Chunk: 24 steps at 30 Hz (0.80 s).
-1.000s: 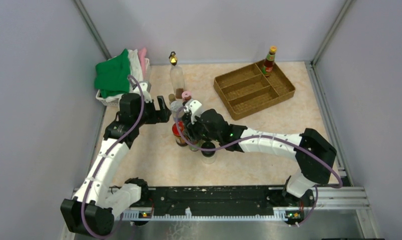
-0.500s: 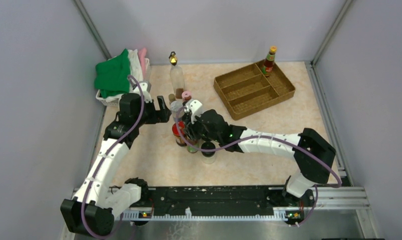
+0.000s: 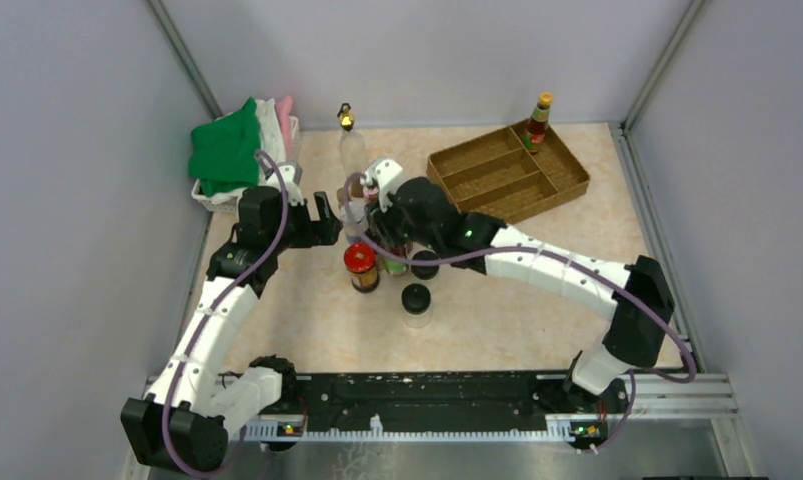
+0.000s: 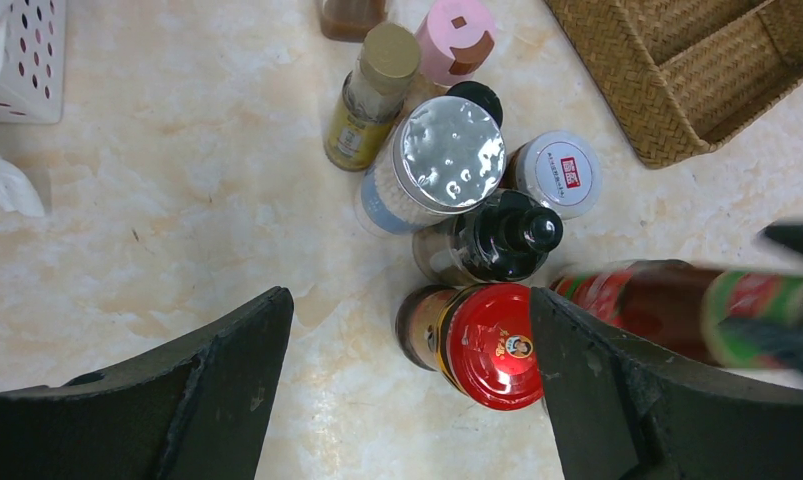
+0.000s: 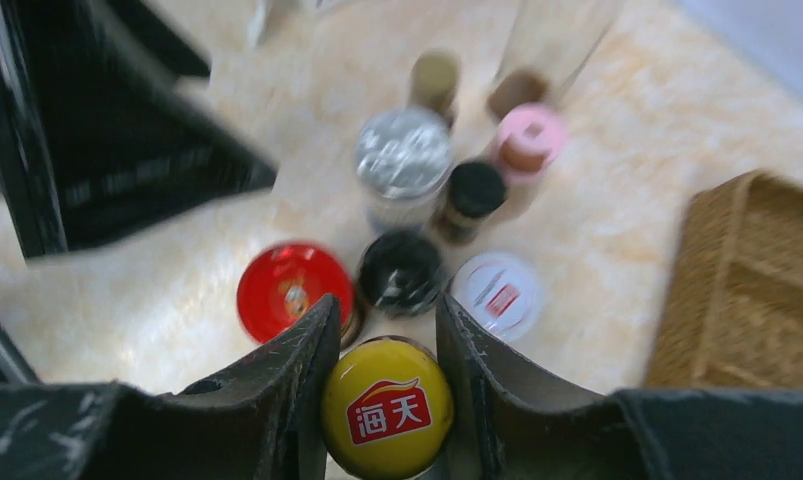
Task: Organize the condiment bottles
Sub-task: Pick up the bottle from the center of the board, then place the bottle in the storage box.
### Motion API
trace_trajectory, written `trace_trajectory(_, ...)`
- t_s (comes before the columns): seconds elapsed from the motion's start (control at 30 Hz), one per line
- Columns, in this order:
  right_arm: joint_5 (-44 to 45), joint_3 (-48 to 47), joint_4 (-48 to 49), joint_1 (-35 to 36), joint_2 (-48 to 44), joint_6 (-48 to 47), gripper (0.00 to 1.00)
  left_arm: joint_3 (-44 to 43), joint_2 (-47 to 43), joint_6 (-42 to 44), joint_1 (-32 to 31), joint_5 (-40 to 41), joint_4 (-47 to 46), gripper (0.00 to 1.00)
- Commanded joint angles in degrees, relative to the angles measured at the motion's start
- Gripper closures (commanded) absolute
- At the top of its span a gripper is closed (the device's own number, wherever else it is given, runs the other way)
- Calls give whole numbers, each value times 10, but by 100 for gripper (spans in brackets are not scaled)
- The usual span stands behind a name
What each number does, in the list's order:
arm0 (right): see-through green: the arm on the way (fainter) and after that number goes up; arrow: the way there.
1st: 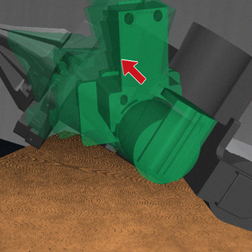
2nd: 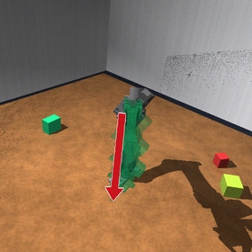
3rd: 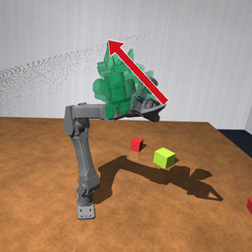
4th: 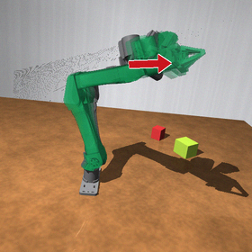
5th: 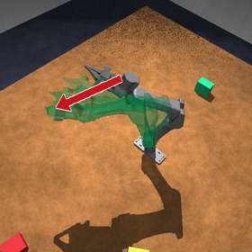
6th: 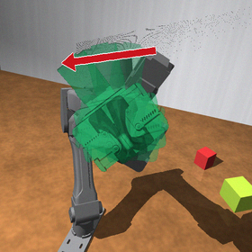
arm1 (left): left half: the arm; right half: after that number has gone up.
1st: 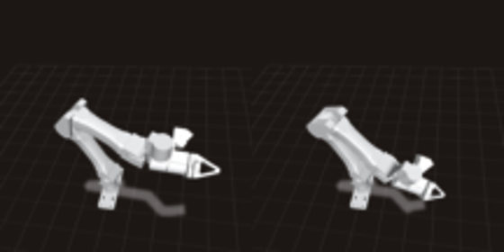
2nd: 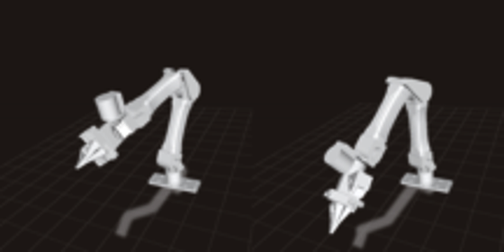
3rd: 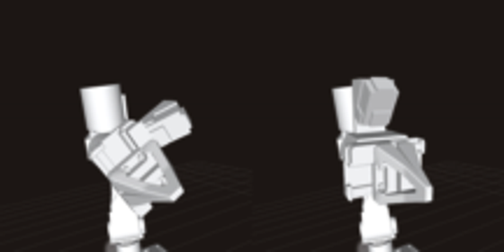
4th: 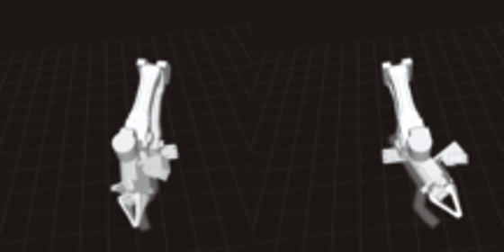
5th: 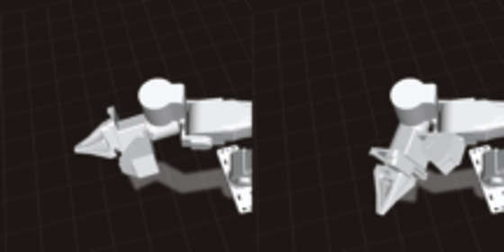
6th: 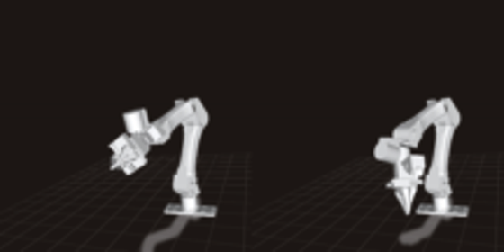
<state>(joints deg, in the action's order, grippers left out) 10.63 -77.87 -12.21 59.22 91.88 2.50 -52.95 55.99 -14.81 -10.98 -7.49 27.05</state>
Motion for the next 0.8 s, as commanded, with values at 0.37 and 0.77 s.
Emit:
trace_trajectory(0.37, 125, -214, -8, -154, -48, -91, 100, -17, -4, 18, 1, -5, -13, 7)
trace_trajectory(0.77, 142, -207, 45, -433, 46, 19, 100, -33, 19, 28, 1, -20, -13, 7)
